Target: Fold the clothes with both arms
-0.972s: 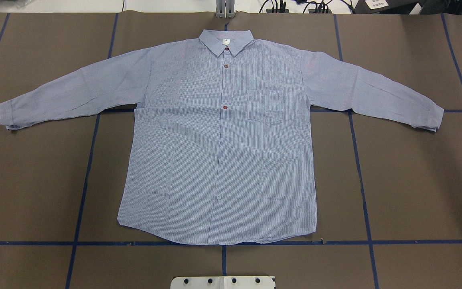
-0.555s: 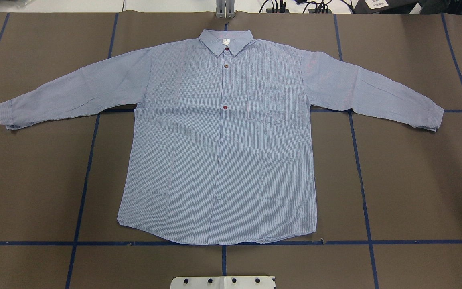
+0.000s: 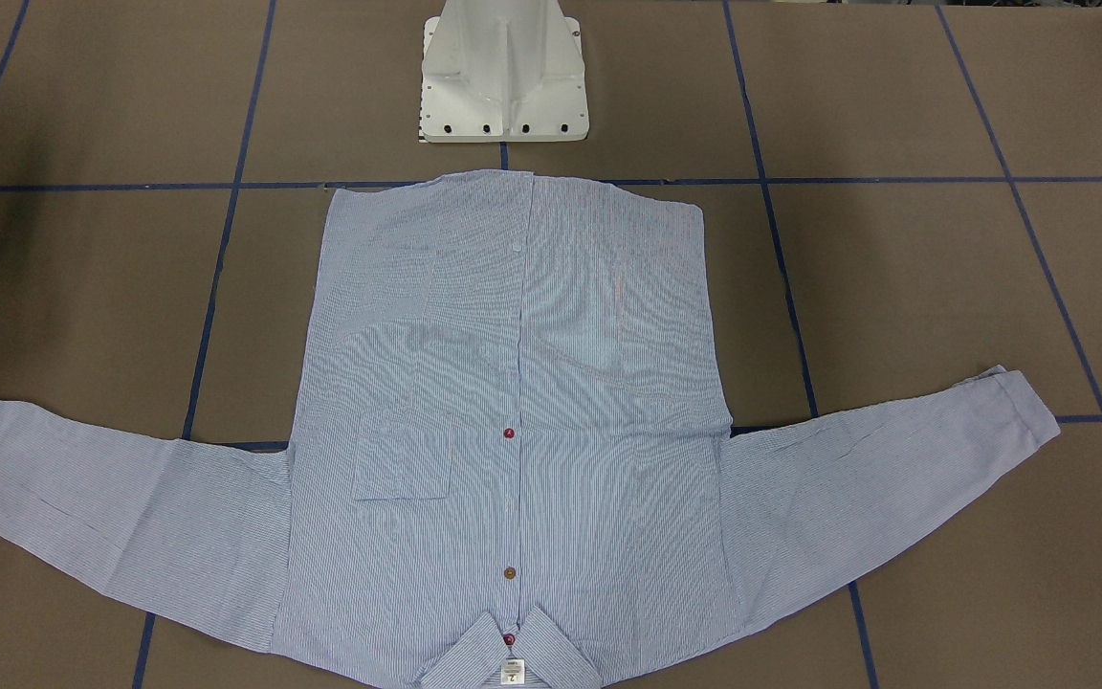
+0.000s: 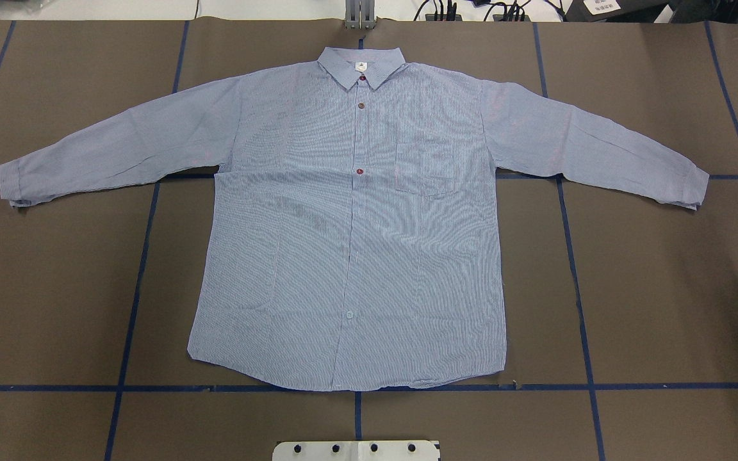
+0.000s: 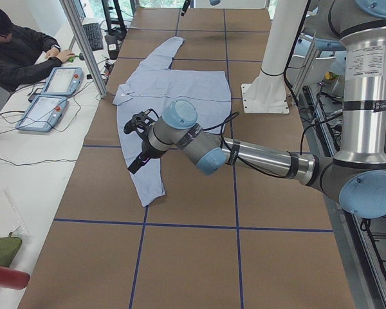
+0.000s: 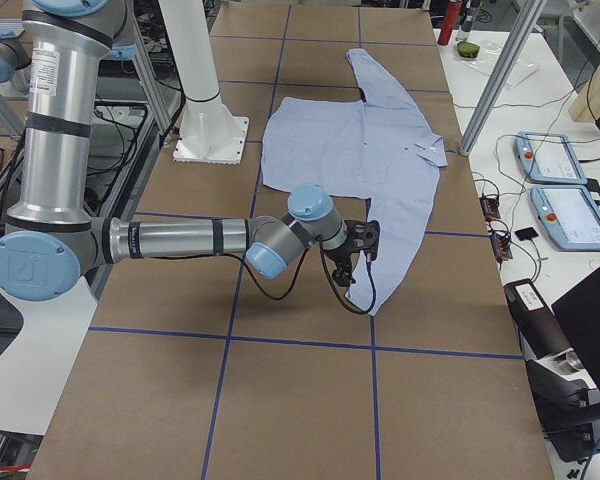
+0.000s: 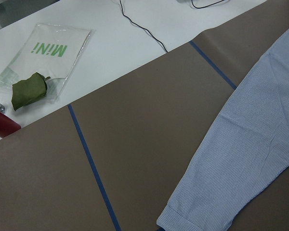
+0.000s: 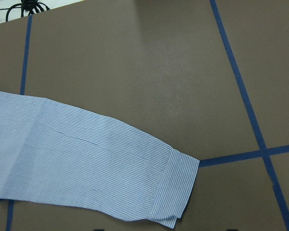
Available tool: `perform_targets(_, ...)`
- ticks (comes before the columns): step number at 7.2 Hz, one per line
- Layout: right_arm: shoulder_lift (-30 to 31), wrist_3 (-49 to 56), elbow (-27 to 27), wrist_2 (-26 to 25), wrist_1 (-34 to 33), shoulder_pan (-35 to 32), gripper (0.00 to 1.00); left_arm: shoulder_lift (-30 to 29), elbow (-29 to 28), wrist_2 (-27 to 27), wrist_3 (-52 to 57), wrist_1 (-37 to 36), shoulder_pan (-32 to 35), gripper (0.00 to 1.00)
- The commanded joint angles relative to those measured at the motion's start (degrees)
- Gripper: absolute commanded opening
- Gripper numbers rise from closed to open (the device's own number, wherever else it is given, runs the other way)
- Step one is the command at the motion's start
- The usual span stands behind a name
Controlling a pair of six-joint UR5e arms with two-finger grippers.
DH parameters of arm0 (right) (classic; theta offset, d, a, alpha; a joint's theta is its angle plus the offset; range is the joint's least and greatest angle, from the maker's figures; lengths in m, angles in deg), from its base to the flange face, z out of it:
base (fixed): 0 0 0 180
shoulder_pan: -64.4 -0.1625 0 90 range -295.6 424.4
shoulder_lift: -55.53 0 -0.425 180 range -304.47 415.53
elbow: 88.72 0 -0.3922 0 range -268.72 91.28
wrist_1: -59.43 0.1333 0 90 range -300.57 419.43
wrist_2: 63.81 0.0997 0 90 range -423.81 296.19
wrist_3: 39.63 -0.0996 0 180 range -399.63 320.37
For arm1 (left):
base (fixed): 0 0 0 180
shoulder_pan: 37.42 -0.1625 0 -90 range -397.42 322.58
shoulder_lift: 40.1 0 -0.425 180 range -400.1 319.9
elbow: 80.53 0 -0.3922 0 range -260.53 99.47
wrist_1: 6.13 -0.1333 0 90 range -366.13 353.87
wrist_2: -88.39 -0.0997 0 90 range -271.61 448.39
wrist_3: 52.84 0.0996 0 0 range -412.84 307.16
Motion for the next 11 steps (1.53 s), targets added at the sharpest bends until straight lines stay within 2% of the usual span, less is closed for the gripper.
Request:
perform_targets(1,-0.3,-10.3,-6.1,-3.7,10.9,4.0,0.85,0.1,0.0,0.0,0.1,0.5,0.1,1.0)
perform_targets(4,-0.3,-13.9,-8.6,-13.4,11.4,10.3,0.82,0.0,0.1,0.0,0.2,0.5,0.1,1.0)
perform_targets(6,-0.7,-18.3,-8.6,-18.8,11.5,14.8,0.73,-0.1,0.0,0.0,0.1,0.5,0.0,1.0)
perform_targets(7,-0.7,-19.0,-8.8,-19.1,11.4,15.4,0.63,-0.1,0.0,0.0,0.1,0.6,0.0,1.0)
perform_targets(8,-1.5,-19.0,-10.1,-19.2,12.5,15.7,0.58,-0.1,0.0,0.0,0.2,0.5,0.0,1.0)
perform_targets(9,-2.4,-19.0,-13.4,-19.1,16.3,15.8,0.53,-0.1,0.1,0.0,0.1,0.5,0.0,1.0)
perform_targets(10,-3.8,-19.1,-16.8,-19.1,19.5,16.1,0.53,-0.1,0.1,0.0,0.1,0.5,0.0,1.0)
perform_targets(11,-5.3,-19.1,-19.0,-19.2,19.9,16.4,0.53,-0.1,0.1,0.0,0.1,0.5,0.0,1.0)
